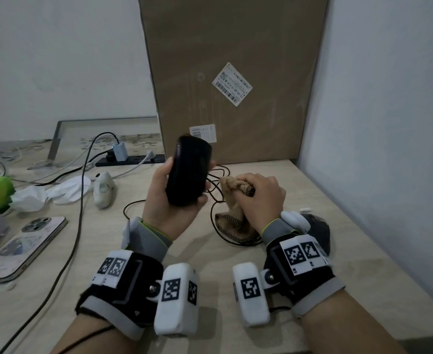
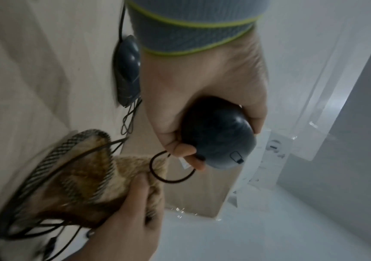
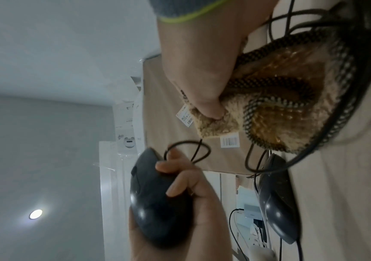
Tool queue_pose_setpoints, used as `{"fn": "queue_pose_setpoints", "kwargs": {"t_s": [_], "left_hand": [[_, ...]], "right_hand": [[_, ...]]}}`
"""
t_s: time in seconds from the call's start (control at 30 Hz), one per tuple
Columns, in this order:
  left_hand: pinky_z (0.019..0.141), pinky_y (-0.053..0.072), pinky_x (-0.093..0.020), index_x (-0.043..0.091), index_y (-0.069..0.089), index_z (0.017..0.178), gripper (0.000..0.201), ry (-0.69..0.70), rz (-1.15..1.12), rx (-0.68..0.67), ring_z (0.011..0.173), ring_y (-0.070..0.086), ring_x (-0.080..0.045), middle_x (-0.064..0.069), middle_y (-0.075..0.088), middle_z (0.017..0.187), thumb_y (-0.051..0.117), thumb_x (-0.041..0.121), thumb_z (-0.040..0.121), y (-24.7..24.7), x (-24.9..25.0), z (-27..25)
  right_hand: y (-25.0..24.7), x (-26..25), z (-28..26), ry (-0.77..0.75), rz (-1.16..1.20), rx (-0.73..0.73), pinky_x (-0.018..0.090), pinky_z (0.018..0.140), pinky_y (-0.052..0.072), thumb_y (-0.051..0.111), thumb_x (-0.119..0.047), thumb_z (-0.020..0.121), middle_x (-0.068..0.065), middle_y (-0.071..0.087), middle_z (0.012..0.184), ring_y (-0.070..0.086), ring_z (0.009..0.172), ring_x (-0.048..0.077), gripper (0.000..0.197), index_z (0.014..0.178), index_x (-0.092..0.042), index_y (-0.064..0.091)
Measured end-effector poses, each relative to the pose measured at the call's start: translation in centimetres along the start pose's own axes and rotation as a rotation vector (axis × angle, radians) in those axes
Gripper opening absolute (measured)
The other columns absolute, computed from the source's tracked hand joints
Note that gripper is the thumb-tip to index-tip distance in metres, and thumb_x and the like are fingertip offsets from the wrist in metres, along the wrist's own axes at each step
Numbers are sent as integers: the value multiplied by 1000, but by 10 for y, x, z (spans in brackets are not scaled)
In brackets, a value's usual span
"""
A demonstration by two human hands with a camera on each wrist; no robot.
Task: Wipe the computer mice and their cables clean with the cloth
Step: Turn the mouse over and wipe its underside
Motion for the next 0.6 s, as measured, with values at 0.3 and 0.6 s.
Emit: {"fn": "queue_pose_setpoints", "kwargs": {"t_s": [0.3, 0.6], "left_hand": [[56, 41, -20, 18, 54, 121, 49, 239, -98, 232, 74, 57, -14, -4, 60, 102, 44, 49, 85, -38, 40, -1], [58, 43, -23, 11, 65, 113, 49, -137, 75, 94, 74, 58, -18, -12, 64, 104, 39, 47, 92, -7, -7, 3]], "right_hand": [[-1, 14, 4, 195, 231, 179, 38, 82, 46, 60, -22, 82, 1, 67, 86, 59, 92, 29, 15, 96, -21, 65], [0, 2, -1, 17, 442, 85, 23, 69, 48, 63, -16, 84, -7, 67, 78, 61, 76, 12, 8, 91, -17, 67]]}}
Point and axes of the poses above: each hand's wrist, its own z-axis towards the middle knuckle, its own y-axis out of the palm, x = y × z, the point moved 2 cm from there along z, towards the middle knuckle
